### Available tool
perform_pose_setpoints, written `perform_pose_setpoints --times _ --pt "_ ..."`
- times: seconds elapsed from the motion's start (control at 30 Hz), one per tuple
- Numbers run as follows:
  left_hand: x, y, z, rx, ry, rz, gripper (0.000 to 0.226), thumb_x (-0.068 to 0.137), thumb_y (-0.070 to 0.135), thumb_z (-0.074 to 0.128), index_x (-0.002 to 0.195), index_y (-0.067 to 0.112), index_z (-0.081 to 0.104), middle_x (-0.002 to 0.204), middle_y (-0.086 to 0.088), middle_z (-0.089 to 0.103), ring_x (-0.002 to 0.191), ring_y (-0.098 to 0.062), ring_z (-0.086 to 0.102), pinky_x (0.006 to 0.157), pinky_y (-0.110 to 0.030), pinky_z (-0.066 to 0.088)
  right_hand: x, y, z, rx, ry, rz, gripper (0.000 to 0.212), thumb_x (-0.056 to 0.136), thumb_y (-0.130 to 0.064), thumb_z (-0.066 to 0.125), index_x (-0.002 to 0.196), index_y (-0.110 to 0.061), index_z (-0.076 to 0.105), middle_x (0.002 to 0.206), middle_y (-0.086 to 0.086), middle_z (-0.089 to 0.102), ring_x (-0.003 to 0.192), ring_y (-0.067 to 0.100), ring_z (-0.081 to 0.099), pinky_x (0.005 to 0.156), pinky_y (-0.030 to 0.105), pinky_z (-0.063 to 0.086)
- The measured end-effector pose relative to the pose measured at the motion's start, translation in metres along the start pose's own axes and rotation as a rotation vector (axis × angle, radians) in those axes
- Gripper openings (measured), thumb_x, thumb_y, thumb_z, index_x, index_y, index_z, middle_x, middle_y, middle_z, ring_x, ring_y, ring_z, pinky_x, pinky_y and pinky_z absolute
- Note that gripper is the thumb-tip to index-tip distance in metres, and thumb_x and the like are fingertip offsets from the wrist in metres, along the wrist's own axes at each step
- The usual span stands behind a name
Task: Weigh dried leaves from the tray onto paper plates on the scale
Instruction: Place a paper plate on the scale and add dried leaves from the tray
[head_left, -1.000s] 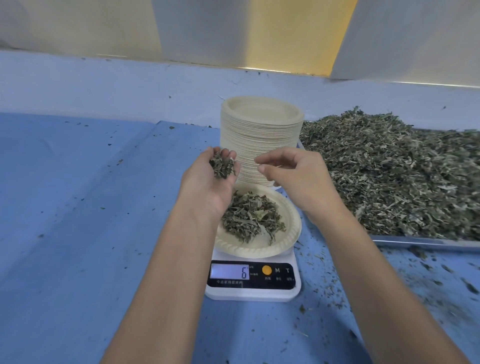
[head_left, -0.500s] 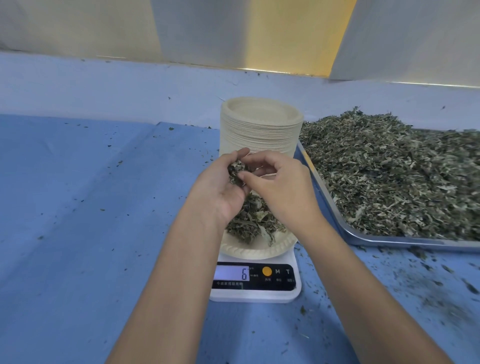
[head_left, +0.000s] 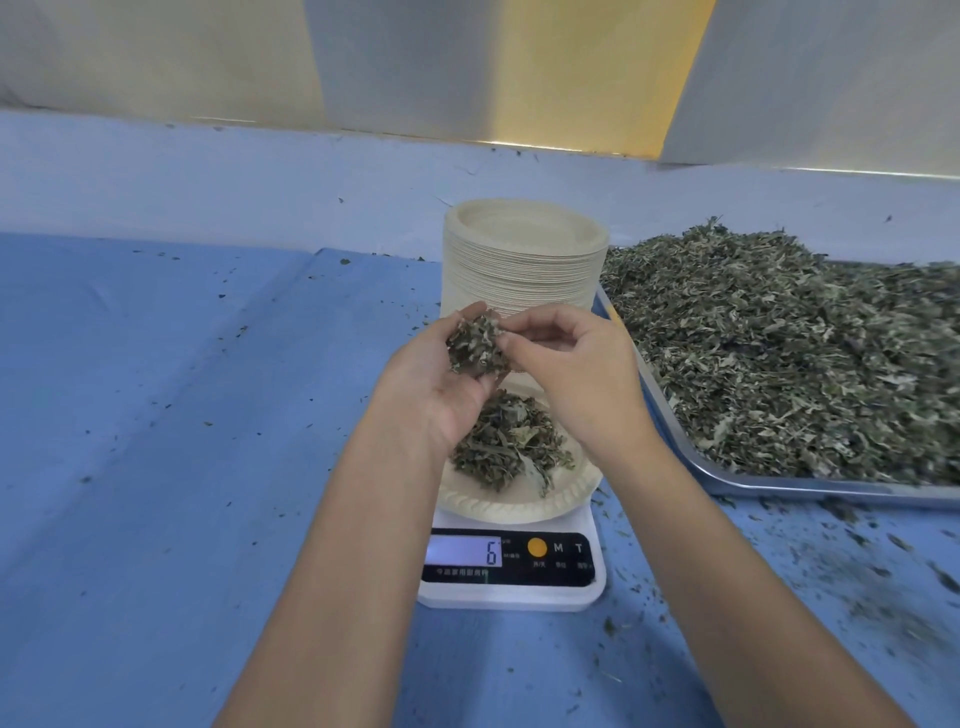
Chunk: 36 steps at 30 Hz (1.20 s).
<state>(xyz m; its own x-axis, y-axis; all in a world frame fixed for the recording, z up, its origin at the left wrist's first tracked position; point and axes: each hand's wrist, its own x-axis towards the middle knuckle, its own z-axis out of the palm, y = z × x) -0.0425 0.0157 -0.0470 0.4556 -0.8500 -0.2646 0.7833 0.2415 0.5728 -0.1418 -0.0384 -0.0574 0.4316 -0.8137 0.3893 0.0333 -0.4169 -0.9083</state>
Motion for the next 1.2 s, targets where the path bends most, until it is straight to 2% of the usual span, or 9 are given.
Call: perform_pose_setpoints --times 0.1,0.3,0.43,0.67,0.77,0.93,1.03,1.13,1.2 --pt "-0.001 0.002 0.001 -0.042 0.029 -0.005 0.023 0.099 0.01 0.042 0.086 0.001 0.059 0.092 -0.017 0.06 0.078 -0.024 0.062 0.061 -0.032 0.057 0.001 -0.002 -0.001 0.163 -0.008 0.056 0.015 0.078 -0.001 0.073 0.078 -0.016 0.07 0.073 -0.002 0.069 0.069 0.007 0.065 0.073 0.022 0.056" --pt "-0.003 -0.001 0.002 -0.08 0.052 -0.025 0.026 0.1 0.009 0.04 0.081 -0.002 0.052 0.078 -0.02 0.06 0.067 -0.025 0.061 0.073 -0.038 0.052 0.0 -0.005 -0.002 0.237 0.031 0.064 0.019 0.079 0.002 0.071 0.077 -0.016 0.069 0.07 -0.004 0.068 0.063 0.007 0.063 0.07 0.018 0.055" --pt "-0.004 -0.002 0.003 -0.069 0.049 -0.024 0.03 0.101 0.012 0.039 0.076 0.0 0.051 0.06 -0.014 0.06 0.045 -0.021 0.059 0.077 -0.037 0.051 0.0 -0.006 -0.002 0.28 0.043 0.077 0.018 0.08 0.004 0.07 0.078 -0.014 0.068 0.067 -0.004 0.067 0.057 0.005 0.062 0.065 0.015 0.054" --pt "-0.002 0.0 -0.001 -0.087 0.089 -0.026 0.029 0.101 0.015 0.039 0.082 -0.001 0.054 0.087 -0.018 0.056 0.076 -0.025 0.057 0.073 -0.034 0.053 0.002 -0.008 -0.003 0.387 0.089 0.082 0.017 0.08 0.003 0.069 0.078 -0.014 0.069 0.066 -0.007 0.068 0.063 0.004 0.063 0.066 0.014 0.052" --pt "0.0 0.003 -0.003 -0.154 0.113 0.015 0.029 0.101 0.013 0.039 0.081 -0.001 0.054 0.087 -0.018 0.056 0.075 -0.023 0.058 0.083 -0.033 0.053 0.003 -0.007 -0.005 0.385 0.1 0.07 0.016 0.081 0.002 0.069 0.079 -0.014 0.069 0.067 -0.007 0.068 0.064 0.004 0.062 0.066 0.015 0.052" --pt "0.003 0.011 -0.01 -0.25 0.143 0.079 0.03 0.101 0.013 0.039 0.081 -0.001 0.056 0.08 -0.014 0.057 0.068 -0.019 0.058 0.082 -0.03 0.052 0.006 0.001 -0.012 -0.003 0.042 0.076 0.012 0.079 -0.009 0.073 0.076 -0.02 0.07 0.071 -0.003 0.068 0.066 0.007 0.06 0.068 0.023 0.053" --pt "0.004 0.014 -0.011 -0.26 0.148 0.112 0.03 0.101 0.012 0.039 0.08 -0.001 0.056 0.079 -0.013 0.057 0.07 -0.019 0.059 0.082 -0.03 0.051 0.004 0.005 -0.013 -0.241 -0.093 0.094 0.011 0.078 -0.022 0.073 0.069 -0.027 0.073 0.068 -0.012 0.07 0.064 -0.004 0.06 0.058 0.01 0.047" --pt "0.004 0.015 -0.011 -0.257 0.156 0.136 0.03 0.101 0.012 0.039 0.081 -0.001 0.057 0.082 -0.014 0.058 0.073 -0.02 0.06 0.082 -0.029 0.051 0.004 0.008 -0.014 -0.283 -0.075 0.091 0.012 0.078 -0.028 0.073 0.066 -0.03 0.073 0.064 -0.018 0.068 0.059 -0.008 0.056 0.053 0.005 0.041" --pt "0.004 0.015 -0.011 -0.257 0.151 0.141 0.03 0.101 0.012 0.039 0.081 -0.002 0.057 0.083 -0.014 0.059 0.074 -0.02 0.06 0.081 -0.029 0.051 0.005 0.01 -0.013 -0.253 -0.065 0.088 0.011 0.079 -0.026 0.072 0.069 -0.03 0.073 0.062 -0.015 0.067 0.058 -0.005 0.056 0.058 0.012 0.044"
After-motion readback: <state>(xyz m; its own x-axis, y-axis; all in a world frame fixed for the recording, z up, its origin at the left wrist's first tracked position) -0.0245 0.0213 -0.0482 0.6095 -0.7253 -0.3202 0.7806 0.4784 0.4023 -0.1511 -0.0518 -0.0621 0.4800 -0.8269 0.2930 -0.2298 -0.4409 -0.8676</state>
